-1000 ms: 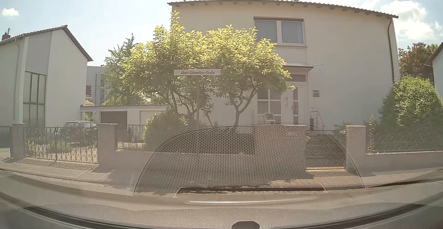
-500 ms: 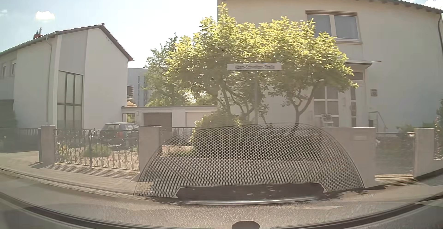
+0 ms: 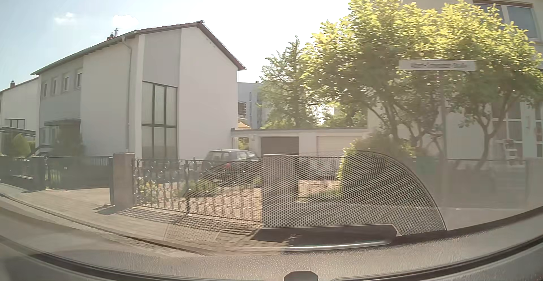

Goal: Follow the waypoints while adhering to traffic rules and regulations

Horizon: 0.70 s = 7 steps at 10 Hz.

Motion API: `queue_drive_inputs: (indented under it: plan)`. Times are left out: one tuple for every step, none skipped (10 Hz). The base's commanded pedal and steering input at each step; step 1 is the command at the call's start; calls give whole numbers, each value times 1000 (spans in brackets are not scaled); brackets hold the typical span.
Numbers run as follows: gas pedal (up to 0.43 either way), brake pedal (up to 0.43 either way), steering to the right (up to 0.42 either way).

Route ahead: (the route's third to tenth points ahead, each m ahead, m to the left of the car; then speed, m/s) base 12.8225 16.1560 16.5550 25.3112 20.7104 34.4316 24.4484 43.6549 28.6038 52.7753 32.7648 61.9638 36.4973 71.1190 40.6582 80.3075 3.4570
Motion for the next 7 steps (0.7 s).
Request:
queue_drive_inputs:
  plan:
    - [268,0,-699]
    - [268,0,-699]
    - [268,0,-699]
    - [268,0,-699]
    - [268,0,-698]
    - [268,0,-688]
    - [280,0,-666]
